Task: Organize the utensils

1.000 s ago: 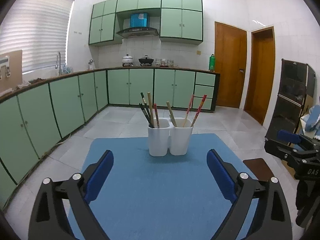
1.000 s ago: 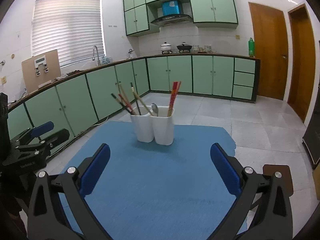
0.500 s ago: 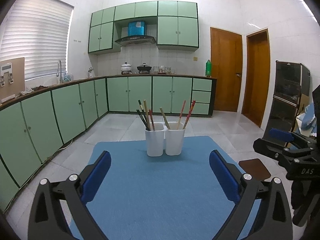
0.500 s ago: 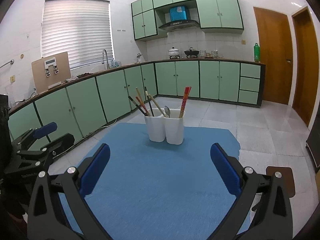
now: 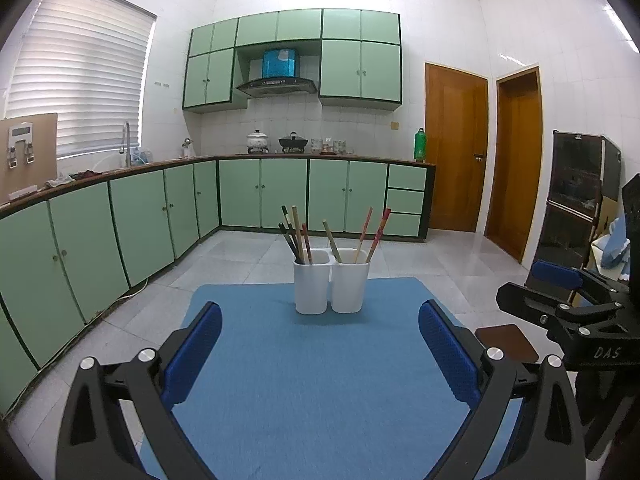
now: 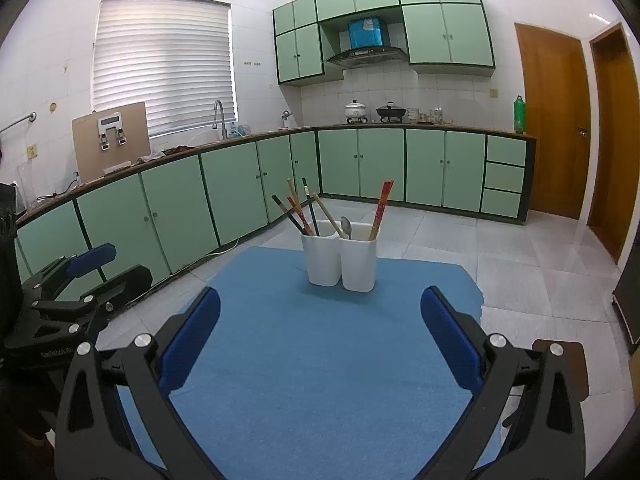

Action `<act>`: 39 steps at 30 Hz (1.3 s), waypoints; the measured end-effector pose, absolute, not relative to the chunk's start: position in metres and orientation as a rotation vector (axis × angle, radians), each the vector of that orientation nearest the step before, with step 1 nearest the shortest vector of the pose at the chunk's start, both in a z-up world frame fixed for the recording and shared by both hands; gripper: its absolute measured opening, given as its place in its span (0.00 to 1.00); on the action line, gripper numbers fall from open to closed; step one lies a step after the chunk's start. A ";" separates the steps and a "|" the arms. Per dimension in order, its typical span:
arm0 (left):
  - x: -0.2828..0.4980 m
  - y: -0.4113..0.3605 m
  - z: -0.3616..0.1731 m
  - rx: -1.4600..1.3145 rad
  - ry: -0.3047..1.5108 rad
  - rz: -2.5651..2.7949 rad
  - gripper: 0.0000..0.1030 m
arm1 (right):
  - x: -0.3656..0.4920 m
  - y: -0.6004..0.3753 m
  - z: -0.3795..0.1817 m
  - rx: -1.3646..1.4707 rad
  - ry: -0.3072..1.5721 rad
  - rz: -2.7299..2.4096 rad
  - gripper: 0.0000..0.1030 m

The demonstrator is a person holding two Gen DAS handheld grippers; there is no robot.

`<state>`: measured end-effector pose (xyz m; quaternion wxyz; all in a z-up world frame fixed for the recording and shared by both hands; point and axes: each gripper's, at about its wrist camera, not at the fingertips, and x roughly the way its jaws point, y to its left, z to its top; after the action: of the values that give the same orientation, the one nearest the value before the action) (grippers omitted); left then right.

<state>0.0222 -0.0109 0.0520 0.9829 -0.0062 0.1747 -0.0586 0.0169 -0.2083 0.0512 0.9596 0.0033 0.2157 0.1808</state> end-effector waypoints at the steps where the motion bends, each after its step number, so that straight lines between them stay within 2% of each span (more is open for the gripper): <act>1: 0.021 -0.010 0.052 -0.016 0.349 -0.116 0.94 | 0.016 -0.207 0.051 0.005 0.436 0.366 0.95; 39: 0.015 -0.008 0.053 -0.032 0.336 -0.095 0.94 | 0.012 -0.197 0.054 -0.004 0.422 0.368 0.95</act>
<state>0.0151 -0.0084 0.0532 0.9846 -0.0160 0.1673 -0.0473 0.0117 -0.1970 0.0537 0.9611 -0.0019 0.2081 0.1818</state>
